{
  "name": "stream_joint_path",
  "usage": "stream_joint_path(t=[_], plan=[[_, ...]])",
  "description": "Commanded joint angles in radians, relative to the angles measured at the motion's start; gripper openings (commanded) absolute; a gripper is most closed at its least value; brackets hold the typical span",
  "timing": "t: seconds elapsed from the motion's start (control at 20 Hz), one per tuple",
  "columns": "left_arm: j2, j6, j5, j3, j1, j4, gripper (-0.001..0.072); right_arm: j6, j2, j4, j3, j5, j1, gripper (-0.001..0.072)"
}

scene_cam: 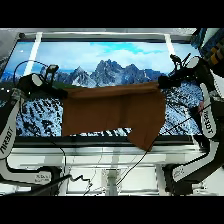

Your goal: Fold the clothes and pants, and hang the long-sleeved shirts on hangers.

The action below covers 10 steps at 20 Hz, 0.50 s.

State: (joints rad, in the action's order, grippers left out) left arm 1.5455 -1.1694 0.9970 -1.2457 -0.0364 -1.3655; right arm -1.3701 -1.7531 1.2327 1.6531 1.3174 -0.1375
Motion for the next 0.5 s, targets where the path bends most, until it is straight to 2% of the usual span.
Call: stream_joint_path(t=[0.0,0.2,0.25,0.3,0.35,0.4,0.45], plan=[[0.014,-0.032,0.134,0.000,-0.007,-0.063,0.0013,-0.009,-0.002,0.027,-0.001,0.051,0.000,0.0013],[0.023,-0.032,0.133,-0.001,-0.006,-0.063,0.0014,-0.065,-0.002,0.027,0.000,0.100,0.000,0.0013],[0.023,-0.032,0.133,-0.001,-0.006,-0.063,0.0016,-0.070,-0.002,0.026,0.000,0.109,0.001,0.0034],[0.023,-0.032,0.133,-0.001,-0.006,-0.063,0.0074,-0.070,-0.002,0.025,0.000,0.111,0.002,0.0179],[0.023,-0.032,0.135,-0.001,-0.006,-0.062,0.0331,-0.070,-0.002,0.025,0.000,0.112,0.002,0.0456],[0.023,-0.032,0.137,-0.001,-0.006,-0.056,0.0629,-0.070,-0.001,0.025,0.001,0.112,0.002,0.0578],[0.023,-0.032,0.131,-0.001,-0.006,-0.056,0.0693,-0.070,0.000,0.024,0.003,0.112,0.001,0.0550]])
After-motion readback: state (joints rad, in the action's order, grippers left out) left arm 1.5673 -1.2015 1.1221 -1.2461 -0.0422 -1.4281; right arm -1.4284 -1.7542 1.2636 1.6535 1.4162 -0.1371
